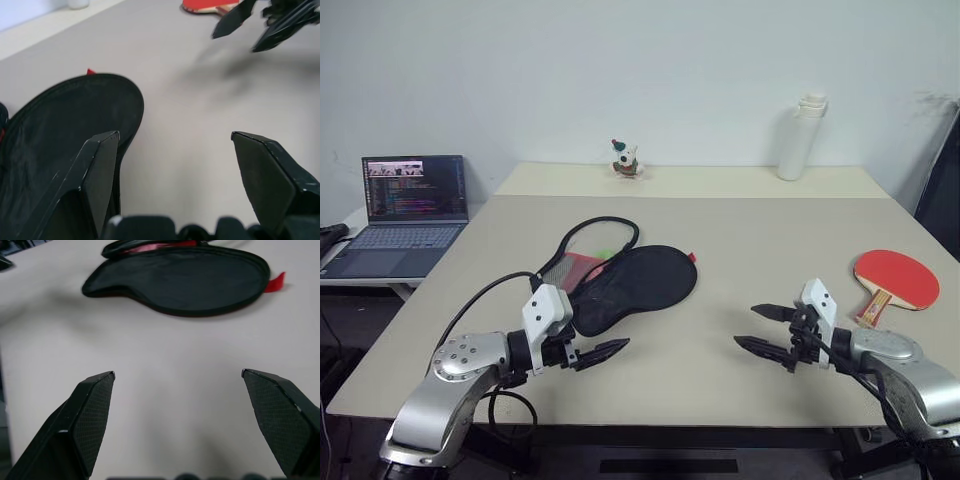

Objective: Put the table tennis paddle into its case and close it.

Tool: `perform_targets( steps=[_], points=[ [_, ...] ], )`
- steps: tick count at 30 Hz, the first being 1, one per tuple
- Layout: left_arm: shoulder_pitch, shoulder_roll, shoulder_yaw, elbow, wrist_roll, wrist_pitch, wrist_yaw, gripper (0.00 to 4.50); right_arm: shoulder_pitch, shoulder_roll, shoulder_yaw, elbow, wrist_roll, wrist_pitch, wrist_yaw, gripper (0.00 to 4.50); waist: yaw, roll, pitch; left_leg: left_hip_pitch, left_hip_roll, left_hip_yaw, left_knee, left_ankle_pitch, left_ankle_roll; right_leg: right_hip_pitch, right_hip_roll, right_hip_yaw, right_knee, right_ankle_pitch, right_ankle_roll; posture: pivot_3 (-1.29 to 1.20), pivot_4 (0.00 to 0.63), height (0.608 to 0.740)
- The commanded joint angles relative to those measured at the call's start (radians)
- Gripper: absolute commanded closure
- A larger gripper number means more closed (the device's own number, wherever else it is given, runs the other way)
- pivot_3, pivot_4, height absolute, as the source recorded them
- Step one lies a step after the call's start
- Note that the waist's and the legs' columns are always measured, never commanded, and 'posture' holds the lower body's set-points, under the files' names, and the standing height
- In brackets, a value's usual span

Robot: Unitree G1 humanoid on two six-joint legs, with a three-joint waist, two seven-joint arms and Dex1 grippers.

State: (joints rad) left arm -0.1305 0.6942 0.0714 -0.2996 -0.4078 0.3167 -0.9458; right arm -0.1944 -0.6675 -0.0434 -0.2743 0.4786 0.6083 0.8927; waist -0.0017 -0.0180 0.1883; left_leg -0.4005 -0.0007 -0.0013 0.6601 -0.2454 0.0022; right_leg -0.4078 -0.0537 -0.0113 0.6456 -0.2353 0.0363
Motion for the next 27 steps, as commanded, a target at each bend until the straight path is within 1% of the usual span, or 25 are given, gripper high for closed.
perform_targets(
  steps=[1, 3, 7, 12, 13, 15, 16, 18, 21, 27],
  points=[
    [-0.025, -0.011, -0.015, 0.019, 0.024, -0.045, 0.004, 0.57, 0.004, -0.036, -0.031, -0.062, 0.031, 0.029, 0.007, 0.03, 0.000, 0.000, 0.000, 0.000, 0.000, 0.000, 0.000, 0.000, 0.000, 0.000, 0.000, 0.000, 0.000, 0.000, 0.000, 0.00, 0.150, 0.740],
    [-0.035, -0.026, -0.027, 0.052, 0.043, -0.079, 0.005, 0.57, 0.014, -0.053, -0.020, -0.069, 0.020, 0.024, 0.013, 0.03, 0.001, 0.000, 0.000, 0.000, 0.000, 0.001, 0.001, 0.000, 0.000, 0.000, 0.000, 0.000, 0.000, 0.000, -0.001, 0.00, 0.150, 0.740],
    [-0.061, -0.063, -0.024, 0.074, 0.033, -0.065, 0.034, 0.57, -0.005, -0.061, -0.038, -0.111, 0.048, 0.070, -0.020, 0.03, 0.001, -0.001, 0.000, 0.000, 0.000, 0.001, 0.001, 0.000, 0.000, 0.000, 0.000, 0.000, 0.000, 0.000, -0.001, 0.00, 0.150, 0.740],
    [-0.097, -0.050, -0.027, 0.124, 0.031, -0.054, -0.004, 0.57, 0.010, -0.063, -0.046, -0.166, 0.067, 0.105, -0.041, 0.03, 0.001, -0.001, 0.000, 0.000, 0.000, 0.000, 0.000, 0.000, 0.000, 0.000, 0.000, 0.000, 0.000, 0.000, 0.001, 0.00, 0.150, 0.740],
    [-0.105, -0.034, -0.015, 0.143, 0.020, -0.048, -0.025, 0.57, 0.013, -0.051, -0.036, -0.181, 0.068, 0.112, -0.056, 0.03, 0.001, -0.001, 0.000, 0.000, 0.000, 0.000, 0.001, 0.000, 0.000, 0.000, 0.000, -0.001, 0.000, 0.000, 0.001, 0.00, 0.150, 0.740],
    [-0.142, -0.005, -0.025, 0.181, 0.039, -0.031, -0.045, 0.21, 0.008, -0.040, -0.025, -0.151, 0.060, 0.086, -0.053, 0.00, 0.000, -0.002, 0.000, 0.000, 0.000, 0.000, 0.001, 0.000, 0.000, 0.000, 0.000, -0.001, 0.000, 0.000, 0.001, 0.00, 0.150, 0.740],
    [-0.163, 0.007, -0.026, 0.220, 0.051, -0.032, -0.056, 0.02, -0.009, -0.020, -0.012, -0.140, 0.059, 0.074, -0.058, 0.00, 0.000, -0.002, 0.000, 0.000, 0.000, 0.000, 0.001, 0.000, 0.000, 0.000, 0.001, -0.001, 0.000, 0.000, 0.001, 0.00, 0.150, 0.740],
    [-0.190, 0.010, -0.037, 0.304, 0.079, -0.058, -0.057, 0.02, -0.032, 0.016, 0.011, -0.130, 0.047, 0.063, -0.080, 0.00, -0.001, -0.002, 0.000, 0.000, 0.000, 0.000, 0.001, 0.000, 0.000, 0.000, 0.002, -0.001, 0.000, 0.000, 0.000, 0.00, 0.150, 0.740],
    [-0.212, 0.014, -0.053, 0.393, 0.096, -0.106, -0.107, 0.02, -0.053, 0.043, 0.028, -0.177, 0.061, 0.089, -0.106, 0.00, -0.002, -0.002, 0.000, 0.001, 0.000, 0.001, 0.001, 0.000, 0.000, 0.000, 0.002, -0.001, 0.000, 0.000, 0.001, 0.00, 0.150, 0.740],
    [-0.314, 0.002, -0.144, 0.582, 0.179, -0.226, -0.210, 0.02, -0.045, 0.043, 0.023, -0.208, 0.075, 0.096, -0.117, 0.00, 0.005, -0.003, 0.001, -0.002, -0.001, 0.000, 0.001, 0.000, 0.000, -0.001, 0.001, -0.001, 0.000, 0.001, 0.001, 0.00, 0.150, 0.740]
  ],
)
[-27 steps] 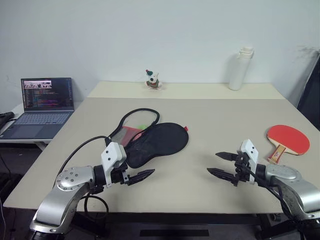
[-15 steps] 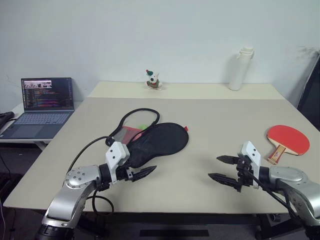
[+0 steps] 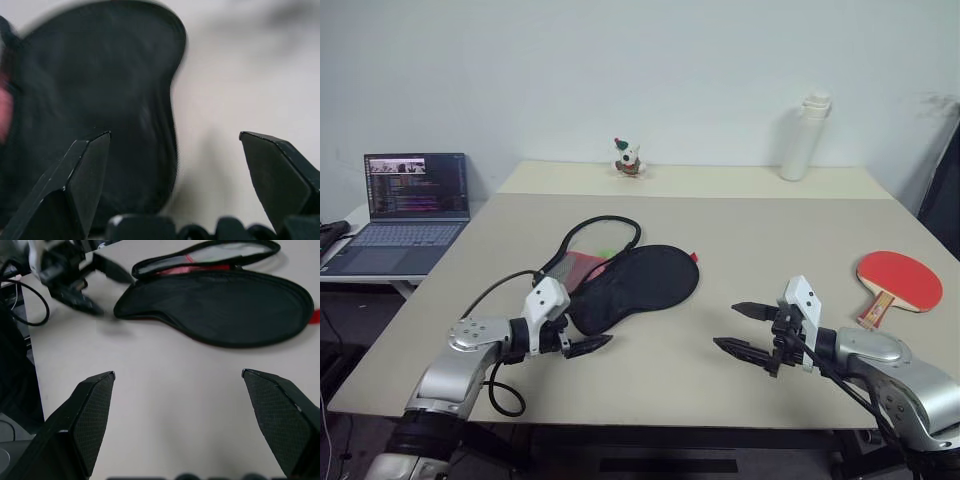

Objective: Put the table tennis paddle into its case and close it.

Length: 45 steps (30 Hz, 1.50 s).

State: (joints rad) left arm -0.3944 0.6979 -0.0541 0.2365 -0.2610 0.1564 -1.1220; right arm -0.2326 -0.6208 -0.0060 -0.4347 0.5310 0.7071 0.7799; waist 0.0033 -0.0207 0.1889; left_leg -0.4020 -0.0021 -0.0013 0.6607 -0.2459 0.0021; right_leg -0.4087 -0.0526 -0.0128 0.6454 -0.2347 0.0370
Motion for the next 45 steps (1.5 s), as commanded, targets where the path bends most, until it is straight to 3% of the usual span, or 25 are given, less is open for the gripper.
perform_targets(
  steps=[1, 9, 12, 19, 22, 23, 33, 40, 45],
  points=[
    [-0.063, -0.002, -0.029, 0.074, 0.046, -0.084, -0.044, 0.02, -0.006, -0.002, -0.012, -0.050, 0.022, -0.004, -0.006, 0.00, 0.000, 0.000, 0.000, 0.000, 0.000, 0.000, 0.000, 0.000, 0.000, 0.000, 0.000, 0.000, 0.000, 0.000, 0.000, 0.00, 0.150, 0.740],
    [-0.139, -0.030, -0.064, 0.241, 0.109, -0.176, -0.074, 0.02, -0.006, 0.012, -0.007, -0.049, 0.020, -0.006, -0.020, 0.00, -0.003, 0.000, 0.000, 0.000, 0.000, 0.000, 0.000, 0.000, 0.000, 0.000, -0.001, 0.000, 0.001, 0.000, 0.000, 0.00, 0.150, 0.740],
    [-0.144, -0.037, -0.061, 0.254, 0.107, -0.165, -0.083, 0.58, -0.002, 0.011, -0.012, -0.041, 0.017, -0.012, -0.022, 0.00, -0.003, 0.000, 0.000, 0.000, 0.000, 0.000, 0.000, 0.000, 0.000, 0.000, -0.001, 0.000, 0.001, 0.000, 0.000, 0.00, 0.150, 0.740],
    [-0.123, -0.023, -0.029, 0.220, 0.082, -0.103, -0.087, 3.20, 0.005, 0.008, -0.050, -0.015, 0.011, -0.025, -0.040, 0.00, -0.004, 0.000, 0.000, 0.001, 0.000, 0.000, 0.001, 0.000, 0.000, 0.000, -0.001, 0.000, 0.001, 0.000, 0.000, 0.00, 0.150, 0.740],
    [-0.086, -0.038, -0.011, 0.125, 0.058, -0.021, -0.047, 4.33, 0.003, 0.000, -0.074, -0.004, 0.011, -0.026, -0.048, 0.00, -0.004, 0.000, 0.000, 0.000, 0.000, 0.001, 0.001, 0.000, 0.000, 0.000, -0.001, 0.001, 0.001, 0.000, 0.001, 0.00, 0.150, 0.740],
    [-0.077, -0.047, -0.007, 0.093, 0.049, 0.010, -0.030, 4.49, 0.004, -0.003, -0.080, -0.002, 0.013, -0.026, -0.047, 0.00, -0.005, 0.000, 0.000, 0.000, 0.000, 0.001, 0.001, 0.000, 0.000, 0.000, -0.001, 0.001, 0.001, 0.000, 0.001, 0.00, 0.150, 0.740],
    [-0.072, -0.167, -0.020, -0.162, -0.011, 0.288, 0.151, 4.49, 0.015, -0.025, -0.112, 0.005, 0.006, -0.032, -0.042, 0.00, -0.003, 0.000, 0.000, 0.001, 0.000, 0.000, 0.001, 0.000, 0.000, 0.001, -0.001, 0.001, 0.001, 0.000, 0.001, 0.00, 0.150, 0.740],
    [-0.223, -0.403, -0.156, -0.009, 0.057, 0.290, 0.242, 4.49, 0.040, -0.042, -0.127, -0.001, 0.005, -0.035, -0.036, 0.00, 0.008, -0.001, 0.000, 0.001, -0.003, 0.000, 0.002, 0.000, 0.000, 0.002, -0.001, 0.001, 0.000, 0.001, 0.003, 0.00, 0.150, 0.740],
    [-0.295, -0.494, -0.194, 0.146, 0.117, 0.216, 0.283, 4.49, 0.051, -0.063, -0.136, -0.013, 0.009, -0.033, -0.034, 0.00, 0.001, -0.001, 0.000, 0.001, -0.003, 0.001, 0.002, 0.000, 0.000, 0.002, 0.000, 0.002, 0.000, 0.002, 0.004, 0.00, 0.150, 0.740]
  ],
)
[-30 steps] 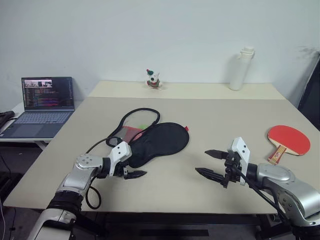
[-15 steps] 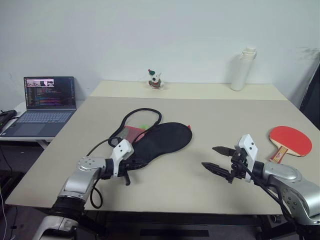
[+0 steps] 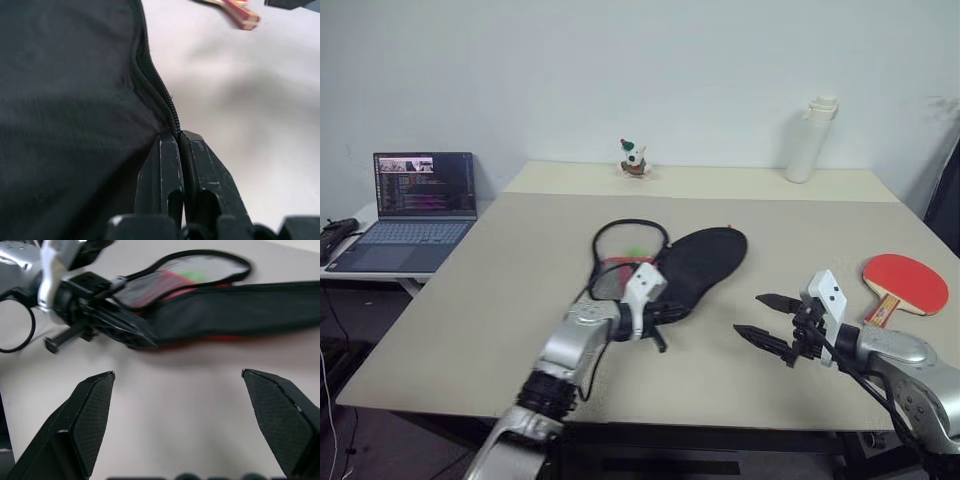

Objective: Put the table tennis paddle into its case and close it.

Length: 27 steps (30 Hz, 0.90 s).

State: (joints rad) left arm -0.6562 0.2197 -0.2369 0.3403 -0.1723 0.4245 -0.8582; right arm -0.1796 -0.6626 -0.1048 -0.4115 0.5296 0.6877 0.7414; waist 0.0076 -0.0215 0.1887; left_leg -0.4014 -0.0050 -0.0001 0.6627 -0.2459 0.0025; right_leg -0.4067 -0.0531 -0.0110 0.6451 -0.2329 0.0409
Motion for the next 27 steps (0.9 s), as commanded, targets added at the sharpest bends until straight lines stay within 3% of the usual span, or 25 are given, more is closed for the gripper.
perform_targets(
  steps=[1, 5, 11, 14, 20, 27],
  points=[
    [-0.037, -0.021, -0.013, 0.057, 0.035, -0.062, 0.020, 4.49, -0.001, -0.024, -0.040, -0.038, 0.014, -0.010, 0.003, 0.00, -0.007, 0.000, 0.000, 0.000, 0.000, 0.000, 0.000, 0.000, 0.000, 0.000, 0.000, 0.000, 0.000, 0.000, 0.000, 0.00, 0.150, 0.740],
    [-0.036, -0.034, 0.008, 0.079, 0.028, -0.050, 0.028, 4.49, 0.001, -0.035, -0.046, -0.033, 0.015, -0.005, 0.002, 0.00, -0.009, 0.000, 0.000, 0.000, 0.001, -0.001, 0.000, 0.000, 0.000, 0.000, 0.001, 0.000, 0.001, 0.000, 0.000, 0.00, 0.150, 0.740],
    [0.029, 0.009, 0.053, -0.059, -0.034, -0.032, -0.024, 2.65, -0.057, -0.011, -0.032, 0.024, 0.003, 0.028, -0.056, 0.00, -0.011, 0.000, 0.000, 0.000, 0.001, 0.000, 0.000, 0.000, 0.000, 0.000, 0.001, 0.000, 0.001, 0.000, 0.000, 0.00, 0.150, 0.740],
    [0.111, 0.108, 0.100, -0.217, -0.175, 0.029, -0.197, 1.61, -0.103, 0.044, -0.035, 0.042, 0.014, 0.066, -0.131, 0.00, -0.015, 0.000, 0.000, 0.001, 0.002, 0.000, -0.001, 0.000, 0.000, -0.001, 0.001, 0.000, 0.001, 0.002, -0.004, 0.00, 0.150, 0.740],
    [0.191, 0.335, 0.254, -0.244, -0.244, 0.054, -0.256, 1.61, -0.201, 0.164, -0.032, 0.086, 0.078, 0.232, -0.250, 0.00, -0.015, 0.001, 0.000, 0.001, 0.005, -0.001, -0.001, 0.000, 0.000, -0.001, 0.002, 0.000, 0.003, 0.001, -0.006, 0.00, 0.150, 0.740],
    [0.222, 0.466, 0.335, -0.225, -0.238, 0.019, -0.271, 1.61, -0.284, 0.300, -0.012, 0.212, 0.050, 0.382, -0.413, 0.00, -0.008, 0.000, 0.000, 0.000, 0.001, -0.001, -0.001, 0.000, 0.000, -0.001, 0.000, 0.000, 0.001, 0.002, -0.007, 0.00, 0.150, 0.740]
  ],
)
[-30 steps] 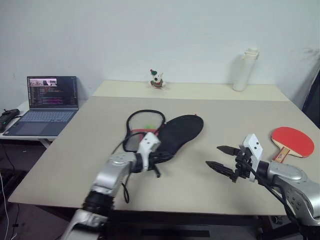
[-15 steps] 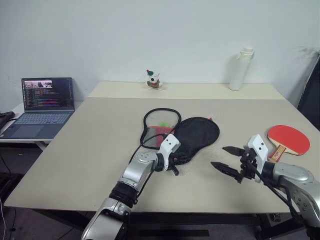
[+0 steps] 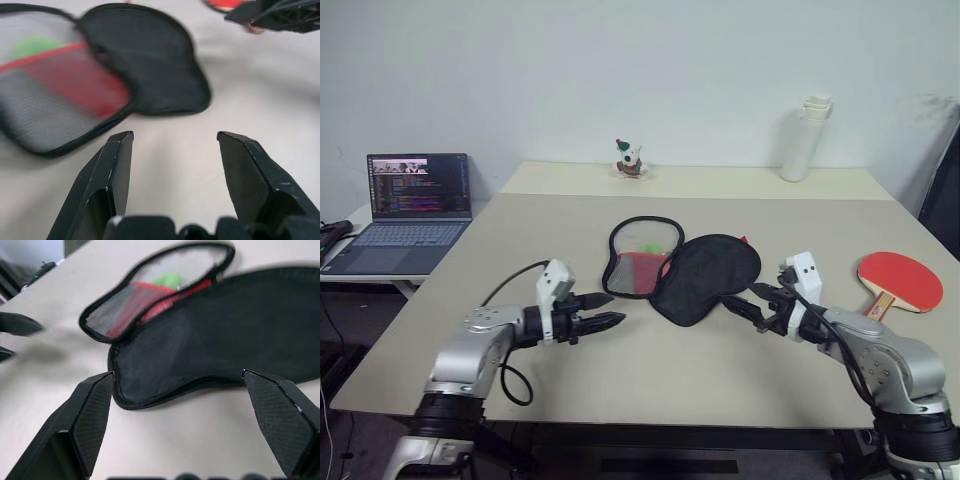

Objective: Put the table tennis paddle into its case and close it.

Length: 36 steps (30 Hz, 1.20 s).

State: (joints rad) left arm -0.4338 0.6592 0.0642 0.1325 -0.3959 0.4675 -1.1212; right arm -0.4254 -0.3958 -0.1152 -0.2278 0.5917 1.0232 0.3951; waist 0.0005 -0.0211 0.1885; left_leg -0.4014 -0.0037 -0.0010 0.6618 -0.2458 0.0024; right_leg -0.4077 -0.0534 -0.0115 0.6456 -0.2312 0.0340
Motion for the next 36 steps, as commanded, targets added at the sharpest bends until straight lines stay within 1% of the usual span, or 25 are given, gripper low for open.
perform_targets(
  steps=[1, 6, 11, 16, 18, 19, 20, 22, 26, 27, 30, 31, 36],
  points=[
    [0.001, 0.033, 0.037, -0.019, -0.015, -0.024, -0.007, 1.61, -0.046, 0.043, 0.006, 0.042, -0.020, 0.053, -0.076, 0.00, -0.001, 0.000, 0.000, 0.000, 0.000, 0.000, 0.000, 0.000, 0.000, 0.000, 0.000, 0.000, 0.000, 0.000, 0.000, 0.00, 0.150, 0.740],
    [-0.015, 0.040, 0.045, -0.037, -0.020, -0.020, 0.006, 1.61, -0.092, 0.131, 0.023, 0.133, -0.045, 0.058, -0.124, 0.00, -0.004, 0.000, 0.000, 0.000, 0.000, 0.000, 0.000, 0.000, 0.000, -0.001, 0.000, 0.000, 0.001, 0.000, 0.000, 0.00, 0.150, 0.740],
    [-0.023, 0.031, 0.036, -0.054, -0.024, -0.009, 0.016, 1.61, -0.133, 0.202, 0.046, 0.192, -0.070, 0.019, -0.121, 0.00, -0.009, 0.000, 0.000, 0.000, 0.001, 0.000, -0.001, 0.000, 0.000, -0.002, 0.001, 0.000, 0.002, 0.000, 0.000, 0.00, 0.150, 0.740],
    [-0.025, 0.014, 0.020, -0.059, -0.022, -0.006, 0.030, 1.61, -0.187, 0.240, 0.157, 0.295, -0.173, -0.106, -0.102, 0.00, -0.013, 0.000, 0.000, 0.000, 0.001, 0.001, -0.001, 0.000, 0.000, -0.002, 0.001, 0.000, 0.002, 0.000, 0.000, 0.00, 0.150, 0.740],
    [-0.027, 0.011, 0.019, -0.060, -0.021, -0.004, 0.031, 1.61, -0.196, 0.242, 0.168, 0.311, -0.195, -0.131, -0.099, 0.00, -0.015, 0.000, 0.000, 0.000, 0.001, 0.001, -0.001, 0.000, 0.000, -0.002, 0.001, 0.000, 0.002, 0.000, 0.000, 0.00, 0.150, 0.740],
    [-0.027, 0.011, 0.019, -0.061, -0.021, -0.004, 0.032, 1.57, -0.199, 0.243, 0.164, 0.313, -0.197, -0.133, -0.097, 0.40, -0.015, 0.000, 0.000, 0.000, 0.001, 0.001, -0.001, 0.000, 0.000, -0.002, 0.001, 0.000, 0.002, 0.000, 0.000, 0.00, 0.150, 0.740],
    [-0.027, 0.011, 0.019, -0.061, -0.019, -0.005, 0.033, 1.57, -0.202, 0.241, 0.158, 0.311, -0.195, -0.127, -0.095, 0.61, -0.015, 0.000, 0.000, 0.000, 0.001, 0.001, -0.001, 0.000, 0.000, -0.002, 0.001, 0.000, 0.002, 0.000, 0.000, 0.00, 0.150, 0.740],
    [-0.026, 0.011, 0.017, -0.062, -0.017, -0.006, 0.034, 1.57, -0.210, 0.237, 0.134, 0.302, -0.176, -0.092, -0.093, 1.34, -0.016, 0.000, 0.000, 0.000, 0.001, 0.001, -0.001, 0.000, 0.000, -0.002, 0.001, 0.000, 0.002, 0.000, 0.000, 0.00, 0.150, 0.740],
    [-0.012, 0.012, 0.009, -0.080, -0.017, -0.003, 0.036, 1.57, -0.239, 0.234, 0.042, 0.270, -0.095, 0.039, -0.097, 2.82, -0.016, 0.000, 0.000, 0.000, 0.001, 0.001, -0.001, 0.000, 0.000, -0.002, 0.001, 0.000, 0.002, 0.000, 0.000, 0.00, 0.150, 0.740],
    [-0.009, 0.012, 0.007, -0.084, -0.017, -0.002, 0.036, 1.57, -0.247, 0.227, 0.024, 0.258, -0.077, 0.073, -0.095, 3.11, -0.016, 0.000, 0.000, 0.000, 0.001, 0.001, -0.001, 0.000, 0.000, -0.002, 0.001, 0.000, 0.002, 0.000, 0.000, 0.00, 0.150, 0.740],
    [-0.002, 0.011, 0.002, -0.095, -0.017, -0.002, 0.037, 1.57, -0.259, 0.198, -0.015, 0.217, -0.034, 0.161, -0.084, 4.25, -0.016, 0.000, 0.000, 0.000, 0.001, 0.000, -0.001, 0.000, 0.000, -0.002, 0.000, 0.000, 0.002, 0.000, 0.000, 0.00, 0.150, 0.740],
    [0.001, 0.010, 0.000, -0.099, -0.017, -0.001, 0.037, 1.57, -0.260, 0.183, -0.026, 0.204, -0.022, 0.188, -0.078, 4.43, -0.017, 0.000, 0.000, 0.000, 0.001, 0.000, -0.001, 0.000, 0.000, -0.002, 0.000, 0.000, 0.002, 0.000, 0.000, 0.00, 0.150, 0.740],
    [0.005, 0.012, -0.010, -0.107, -0.020, 0.002, 0.033, 1.57, -0.237, 0.081, -0.066, 0.167, 0.037, 0.293, -0.017, 4.43, -0.017, 0.000, 0.000, 0.000, 0.001, 0.001, -0.001, 0.000, 0.000, -0.002, 0.000, 0.000, 0.001, 0.000, 0.000, 0.00, 0.150, 0.740]
  ],
)
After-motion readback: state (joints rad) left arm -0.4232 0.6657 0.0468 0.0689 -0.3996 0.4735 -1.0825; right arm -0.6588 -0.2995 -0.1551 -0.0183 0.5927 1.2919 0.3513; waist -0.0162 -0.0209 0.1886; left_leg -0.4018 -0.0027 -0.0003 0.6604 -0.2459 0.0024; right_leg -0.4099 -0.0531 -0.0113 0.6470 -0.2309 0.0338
